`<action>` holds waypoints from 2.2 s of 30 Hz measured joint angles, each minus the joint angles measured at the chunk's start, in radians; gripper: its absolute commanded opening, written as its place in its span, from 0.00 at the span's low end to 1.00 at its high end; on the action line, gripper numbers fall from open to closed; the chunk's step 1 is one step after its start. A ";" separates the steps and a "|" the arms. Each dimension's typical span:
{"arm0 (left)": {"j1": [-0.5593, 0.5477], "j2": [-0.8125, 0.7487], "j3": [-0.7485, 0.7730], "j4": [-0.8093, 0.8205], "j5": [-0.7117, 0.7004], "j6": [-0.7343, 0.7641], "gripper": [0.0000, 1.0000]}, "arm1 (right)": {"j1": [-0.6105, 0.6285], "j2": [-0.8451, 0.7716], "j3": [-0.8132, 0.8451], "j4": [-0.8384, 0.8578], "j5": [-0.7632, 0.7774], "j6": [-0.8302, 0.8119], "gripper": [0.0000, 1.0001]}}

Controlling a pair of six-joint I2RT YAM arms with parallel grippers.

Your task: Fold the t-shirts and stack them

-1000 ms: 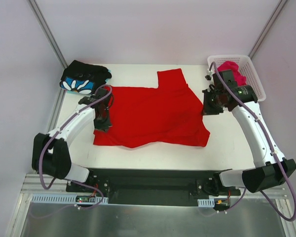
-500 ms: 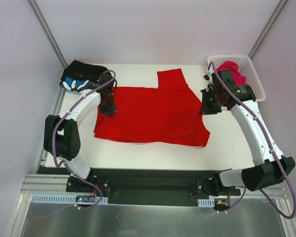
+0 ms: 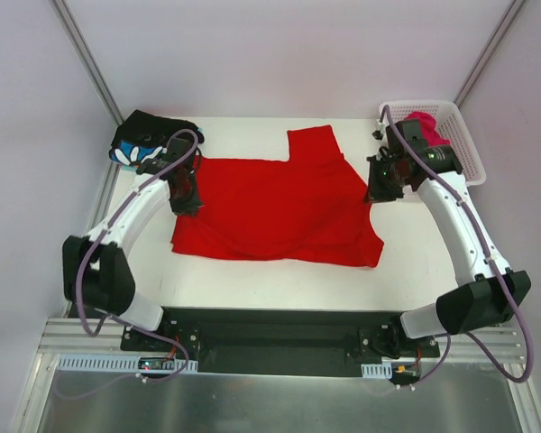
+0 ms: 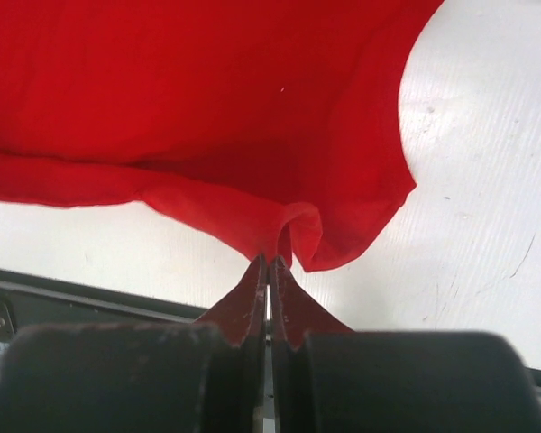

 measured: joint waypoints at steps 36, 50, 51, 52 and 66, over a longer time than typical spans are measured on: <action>0.045 -0.383 -0.100 -0.190 -0.051 -0.036 0.00 | -0.096 0.059 0.177 -0.024 -0.044 0.015 0.01; 0.045 -0.597 -0.202 -0.226 0.013 -0.103 0.00 | -0.042 -0.400 -0.095 -0.072 -0.031 0.091 0.01; 0.045 -0.606 -0.208 -0.231 0.014 -0.105 0.00 | -0.042 -0.402 -0.102 -0.075 -0.028 0.092 0.01; 0.045 -0.613 -0.212 -0.236 0.016 -0.107 0.00 | -0.042 -0.403 -0.110 -0.075 -0.026 0.093 0.01; 0.045 -0.713 -0.275 -0.270 0.042 -0.136 0.00 | -0.020 -0.494 -0.237 -0.073 -0.026 0.129 0.01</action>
